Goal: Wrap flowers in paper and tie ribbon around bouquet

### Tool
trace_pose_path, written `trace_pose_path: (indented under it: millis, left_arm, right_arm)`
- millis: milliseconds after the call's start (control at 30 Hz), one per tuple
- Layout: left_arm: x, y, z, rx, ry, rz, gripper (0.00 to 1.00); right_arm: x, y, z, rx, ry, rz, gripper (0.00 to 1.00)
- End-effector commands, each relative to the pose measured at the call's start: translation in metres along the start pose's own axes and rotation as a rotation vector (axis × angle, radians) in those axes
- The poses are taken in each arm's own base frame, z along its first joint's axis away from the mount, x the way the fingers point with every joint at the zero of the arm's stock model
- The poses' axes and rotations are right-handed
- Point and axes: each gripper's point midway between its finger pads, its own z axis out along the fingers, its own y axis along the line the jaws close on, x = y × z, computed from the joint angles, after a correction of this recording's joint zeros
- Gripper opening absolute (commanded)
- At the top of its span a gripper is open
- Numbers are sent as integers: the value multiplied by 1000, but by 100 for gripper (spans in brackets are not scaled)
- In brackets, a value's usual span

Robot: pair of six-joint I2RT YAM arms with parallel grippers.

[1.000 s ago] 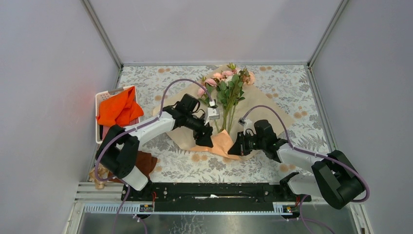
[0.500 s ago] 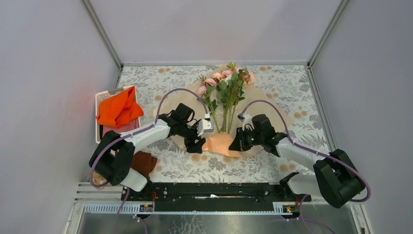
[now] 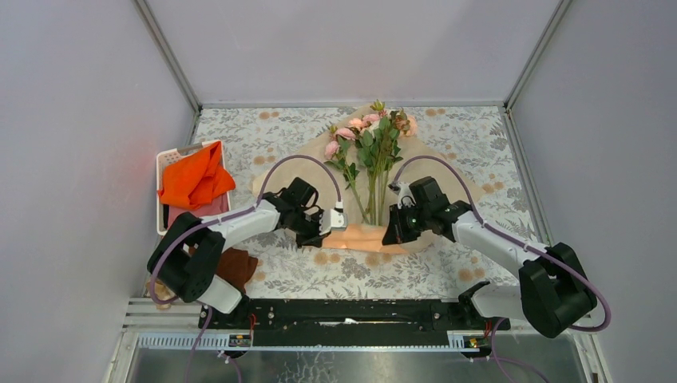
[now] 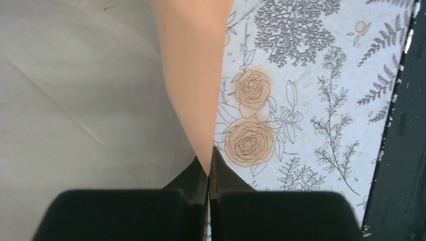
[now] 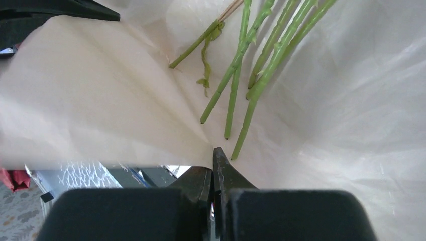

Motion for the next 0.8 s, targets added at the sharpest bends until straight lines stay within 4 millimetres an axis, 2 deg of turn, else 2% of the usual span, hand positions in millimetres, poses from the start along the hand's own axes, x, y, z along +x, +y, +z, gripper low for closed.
trace_pose_path:
  millis: [0, 100, 233, 333, 467, 533, 633, 767]
  left_arm:
    - [20, -13, -10, 39, 91, 74, 0]
    - [25, -21, -15, 70, 119, 104, 0]
    - [17, -30, -17, 115, 84, 97, 0]
    - [7, -22, -18, 95, 67, 71, 1]
    - [-14, 1, -23, 11, 33, 37, 46]
    - [-36, 0, -25, 31, -43, 9, 60]
    - [-64, -11, -23, 119, -163, -46, 74]
    - [-77, 8, -11, 99, -187, -165, 75]
  right_arm:
    - [7, -10, -15, 85, 70, 28, 0]
    - [14, -6, -18, 73, 111, 40, 0]
    - [12, 12, -5, -60, 134, 59, 0]
    - [6, 17, 3, -113, 146, 14, 0]
    - [-8, 4, 12, -66, 139, -46, 0]
    - [-10, 6, 18, -92, 154, -51, 0]
    - [-12, 3, 24, -100, 158, -59, 0]
    - [-16, -1, 26, -80, 142, -73, 0]
